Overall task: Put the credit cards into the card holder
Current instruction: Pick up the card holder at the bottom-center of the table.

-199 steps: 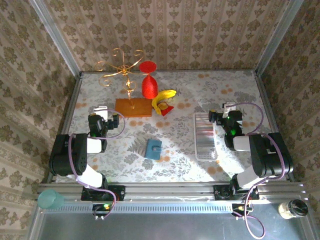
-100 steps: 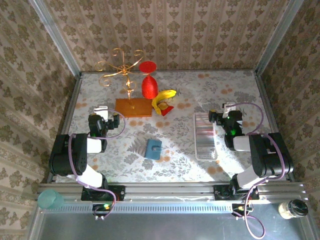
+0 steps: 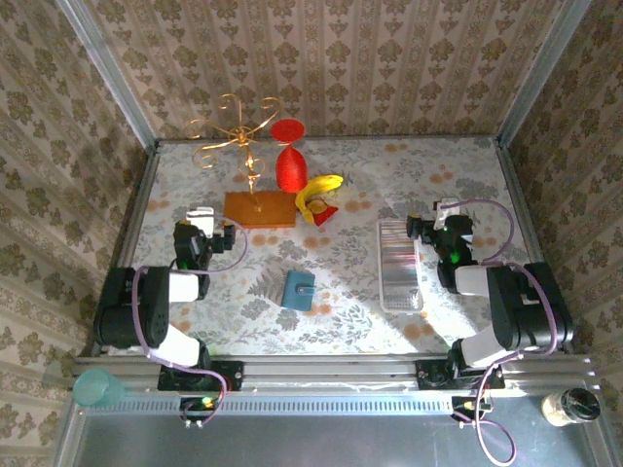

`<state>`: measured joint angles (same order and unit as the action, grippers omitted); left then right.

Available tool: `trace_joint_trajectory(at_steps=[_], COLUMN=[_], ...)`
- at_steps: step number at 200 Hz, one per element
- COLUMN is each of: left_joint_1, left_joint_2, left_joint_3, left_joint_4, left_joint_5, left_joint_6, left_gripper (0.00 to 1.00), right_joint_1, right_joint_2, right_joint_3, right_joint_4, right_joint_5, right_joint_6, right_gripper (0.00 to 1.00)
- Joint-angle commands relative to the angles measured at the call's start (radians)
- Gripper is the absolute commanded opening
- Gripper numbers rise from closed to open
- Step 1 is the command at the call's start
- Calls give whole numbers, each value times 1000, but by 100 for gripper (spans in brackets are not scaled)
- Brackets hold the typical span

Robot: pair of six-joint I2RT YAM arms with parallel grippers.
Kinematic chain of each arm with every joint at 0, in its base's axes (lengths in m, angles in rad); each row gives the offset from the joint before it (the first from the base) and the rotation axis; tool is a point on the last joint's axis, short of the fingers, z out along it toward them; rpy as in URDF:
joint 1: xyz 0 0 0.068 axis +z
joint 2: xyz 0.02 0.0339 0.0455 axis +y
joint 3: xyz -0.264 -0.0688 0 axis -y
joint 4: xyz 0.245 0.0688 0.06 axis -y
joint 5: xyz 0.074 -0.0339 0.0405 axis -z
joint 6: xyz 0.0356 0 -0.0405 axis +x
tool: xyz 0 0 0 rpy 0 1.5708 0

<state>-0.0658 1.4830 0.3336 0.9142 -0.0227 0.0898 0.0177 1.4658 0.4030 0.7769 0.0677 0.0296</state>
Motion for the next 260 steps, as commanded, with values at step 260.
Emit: trace_joint_trajectory(at_steps=[260], left_joint_1=[-409], left_joint_2=[-619], left_joint_3=[298], left_joint_4=[-1377], left_joint_5=[222], left_joint_6=[-672], left_gripper=[100], right_joint_1=[691], right_joint_2=[-587], right_joint_3=[391], right_joint_4=[-1230], right_joint_5=[38], right_joint_6=[755], right_gripper=[60])
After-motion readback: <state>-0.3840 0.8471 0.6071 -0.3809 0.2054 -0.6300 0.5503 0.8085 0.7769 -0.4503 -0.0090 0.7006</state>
